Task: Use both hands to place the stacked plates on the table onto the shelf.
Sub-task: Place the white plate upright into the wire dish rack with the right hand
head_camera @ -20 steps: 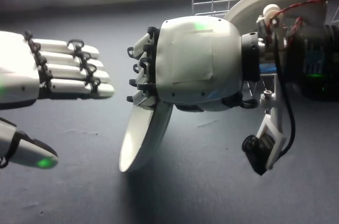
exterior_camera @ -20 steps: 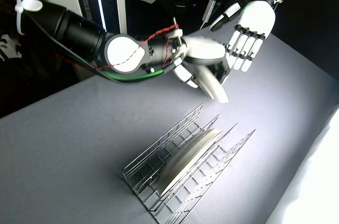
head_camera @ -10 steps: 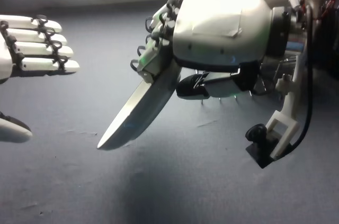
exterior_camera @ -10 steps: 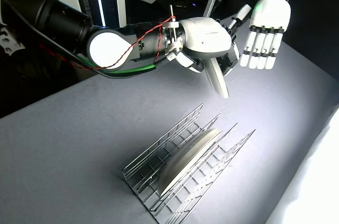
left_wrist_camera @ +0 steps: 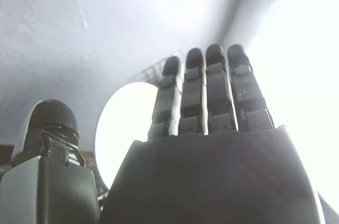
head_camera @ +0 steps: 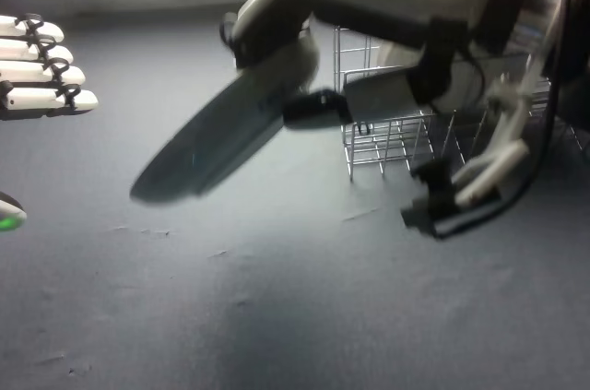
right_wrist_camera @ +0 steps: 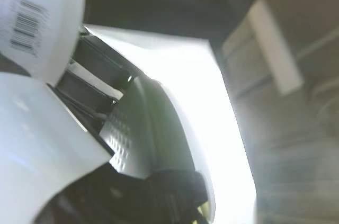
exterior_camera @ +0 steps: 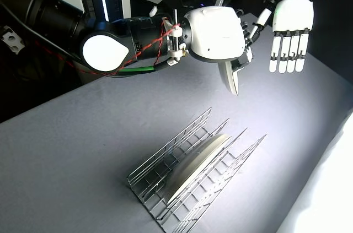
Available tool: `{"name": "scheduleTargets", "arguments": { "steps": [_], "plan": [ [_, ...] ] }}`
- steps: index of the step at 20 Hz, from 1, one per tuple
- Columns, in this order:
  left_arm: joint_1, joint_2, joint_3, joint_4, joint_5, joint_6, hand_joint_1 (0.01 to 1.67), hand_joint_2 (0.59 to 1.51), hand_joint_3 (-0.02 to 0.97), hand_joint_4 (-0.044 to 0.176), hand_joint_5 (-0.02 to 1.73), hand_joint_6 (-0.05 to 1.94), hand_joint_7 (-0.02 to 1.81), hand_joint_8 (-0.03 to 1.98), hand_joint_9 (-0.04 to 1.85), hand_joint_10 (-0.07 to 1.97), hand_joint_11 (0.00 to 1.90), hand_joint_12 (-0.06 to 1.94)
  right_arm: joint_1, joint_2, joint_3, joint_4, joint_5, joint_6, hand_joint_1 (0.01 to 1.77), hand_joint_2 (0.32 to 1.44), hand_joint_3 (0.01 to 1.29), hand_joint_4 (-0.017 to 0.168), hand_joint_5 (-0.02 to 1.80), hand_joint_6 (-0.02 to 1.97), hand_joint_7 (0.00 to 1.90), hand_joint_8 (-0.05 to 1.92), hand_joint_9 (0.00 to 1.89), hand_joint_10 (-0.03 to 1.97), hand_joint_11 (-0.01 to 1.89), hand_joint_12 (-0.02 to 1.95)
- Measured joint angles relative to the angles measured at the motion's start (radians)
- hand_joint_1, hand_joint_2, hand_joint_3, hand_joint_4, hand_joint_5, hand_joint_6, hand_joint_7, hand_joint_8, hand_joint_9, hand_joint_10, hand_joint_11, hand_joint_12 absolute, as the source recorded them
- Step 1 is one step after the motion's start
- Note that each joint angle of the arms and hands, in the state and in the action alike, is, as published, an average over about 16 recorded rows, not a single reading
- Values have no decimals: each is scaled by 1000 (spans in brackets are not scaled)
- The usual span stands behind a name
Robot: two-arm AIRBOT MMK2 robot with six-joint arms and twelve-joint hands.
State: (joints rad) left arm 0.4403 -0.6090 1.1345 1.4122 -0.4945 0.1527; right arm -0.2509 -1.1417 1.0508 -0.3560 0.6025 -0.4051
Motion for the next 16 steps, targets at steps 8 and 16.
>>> {"name": "scheduleTargets", "arguments": {
  "steps": [8, 16],
  "plan": [
    [1, 8, 9, 28, 17, 5, 17, 1117, 20, 8, 119, 18, 129, 5, 85, 7, 26, 35, 61, 13, -9, 188, -96, 53, 1377, 982, 14, -8, 955, 913, 1074, 750, 1026, 1022, 829, 1145],
    [8, 6, 31, 31, 7, -14, 20, 1113, 18, 8, 120, 17, 133, 5, 90, 6, 39, 17, 100, 36, -33, 322, -177, 77, 1384, 992, 14, -9, 947, 904, 1075, 788, 1018, 1040, 820, 1200]
  ]
}}
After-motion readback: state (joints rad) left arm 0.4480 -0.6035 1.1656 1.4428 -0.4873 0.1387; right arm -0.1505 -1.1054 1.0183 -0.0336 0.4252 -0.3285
